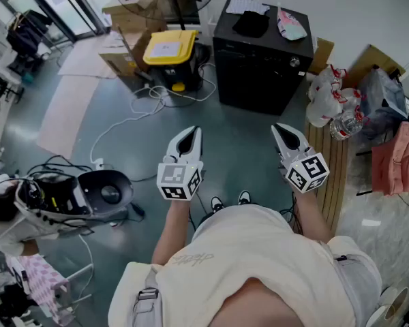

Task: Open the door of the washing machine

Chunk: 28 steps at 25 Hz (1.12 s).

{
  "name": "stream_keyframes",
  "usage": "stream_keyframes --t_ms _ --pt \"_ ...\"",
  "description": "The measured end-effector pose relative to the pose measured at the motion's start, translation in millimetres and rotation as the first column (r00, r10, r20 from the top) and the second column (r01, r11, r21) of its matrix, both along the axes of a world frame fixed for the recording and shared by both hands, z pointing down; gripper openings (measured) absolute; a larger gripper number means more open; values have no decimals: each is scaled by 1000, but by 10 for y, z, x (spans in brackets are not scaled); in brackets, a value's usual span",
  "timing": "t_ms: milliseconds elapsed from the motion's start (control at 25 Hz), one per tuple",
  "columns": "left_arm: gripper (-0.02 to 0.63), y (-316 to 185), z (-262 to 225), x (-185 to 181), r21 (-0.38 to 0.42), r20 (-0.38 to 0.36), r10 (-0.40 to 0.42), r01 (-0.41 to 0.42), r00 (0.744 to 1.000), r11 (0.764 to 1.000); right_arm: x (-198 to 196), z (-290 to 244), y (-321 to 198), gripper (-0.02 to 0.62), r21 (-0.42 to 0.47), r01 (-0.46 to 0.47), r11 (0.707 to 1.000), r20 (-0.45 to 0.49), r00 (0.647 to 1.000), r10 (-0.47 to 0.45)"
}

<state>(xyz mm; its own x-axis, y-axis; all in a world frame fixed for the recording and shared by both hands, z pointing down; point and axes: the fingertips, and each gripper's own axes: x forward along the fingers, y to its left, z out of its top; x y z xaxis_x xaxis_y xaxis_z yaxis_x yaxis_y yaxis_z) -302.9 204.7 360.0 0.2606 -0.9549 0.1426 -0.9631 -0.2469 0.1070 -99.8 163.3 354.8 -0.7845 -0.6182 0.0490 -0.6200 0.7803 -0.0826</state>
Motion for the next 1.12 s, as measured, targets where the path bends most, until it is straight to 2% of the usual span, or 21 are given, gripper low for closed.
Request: stream_keyframes --t_ms 160,360,640,840,880,920,960,1120 --pt "15 34 -51 -68 9 -16 -19 20 1000 1000 -37 -126 59 1 25 -2 1000 21 1000 1" --pt "15 76 -116 -14 26 -13 1 -1 1000 1000 -85 -199 171 2 94 -18 995 -2 1000 18" --pt "15 90 -170 36 54 -23 36 -35 999 998 -137 -171 237 2 119 -10 993 -33 999 14" --pt "17 70 -238 74 92 -37 68 -64 997 994 -85 -155 197 2 121 -47 992 -29 998 51" --pt "29 60 -227 76 89 -31 70 -67 997 994 -74 -147 186 2 117 -54 992 -26 998 57" --pt "102 45 -208 78 82 -28 75 -72 997 994 -66 -136 172 2 114 -59 992 -24 998 62" --pt "140 30 -186 75 74 -27 77 -75 997 994 -62 -122 162 2 111 -63 992 -23 998 65" --pt "180 12 -125 0 63 -16 55 -54 998 997 -80 -58 175 2 100 -67 993 -19 997 70"
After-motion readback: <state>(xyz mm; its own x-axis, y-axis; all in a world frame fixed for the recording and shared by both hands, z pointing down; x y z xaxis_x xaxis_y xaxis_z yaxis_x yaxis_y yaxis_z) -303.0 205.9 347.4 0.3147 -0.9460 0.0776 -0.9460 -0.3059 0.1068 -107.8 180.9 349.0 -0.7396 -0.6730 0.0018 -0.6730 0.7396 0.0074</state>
